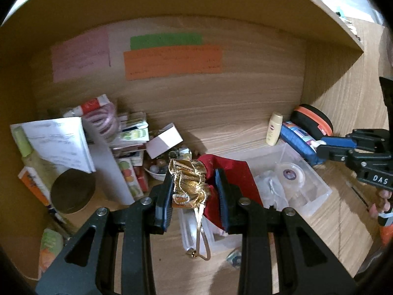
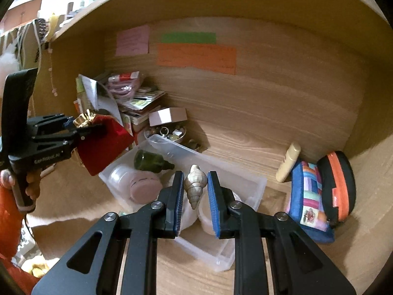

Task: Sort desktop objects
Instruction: 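Carry the pouch and shell over the clear box and open both tools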

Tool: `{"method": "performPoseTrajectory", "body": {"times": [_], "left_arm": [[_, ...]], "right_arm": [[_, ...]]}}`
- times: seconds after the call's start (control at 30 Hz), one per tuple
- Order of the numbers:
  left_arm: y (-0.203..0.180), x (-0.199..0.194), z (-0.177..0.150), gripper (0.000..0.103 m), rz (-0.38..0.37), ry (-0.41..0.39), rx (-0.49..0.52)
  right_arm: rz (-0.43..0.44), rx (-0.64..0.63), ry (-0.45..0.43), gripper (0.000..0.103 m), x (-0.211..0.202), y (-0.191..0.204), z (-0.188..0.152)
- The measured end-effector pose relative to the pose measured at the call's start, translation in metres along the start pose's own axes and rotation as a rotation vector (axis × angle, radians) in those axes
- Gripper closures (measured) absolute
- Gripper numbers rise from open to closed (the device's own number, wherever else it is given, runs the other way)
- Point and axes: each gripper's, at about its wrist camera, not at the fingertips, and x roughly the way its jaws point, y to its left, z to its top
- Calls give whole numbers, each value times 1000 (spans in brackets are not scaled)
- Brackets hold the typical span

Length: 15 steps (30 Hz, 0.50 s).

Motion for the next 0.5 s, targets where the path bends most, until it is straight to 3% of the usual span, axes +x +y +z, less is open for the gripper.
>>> {"method": "performPoseTrajectory", "body": {"times": [0.5], "left_arm": [[-6,77,10,72,-58,123,14]], "right_arm": [[47,35,99,86,73,-8,10]]}}
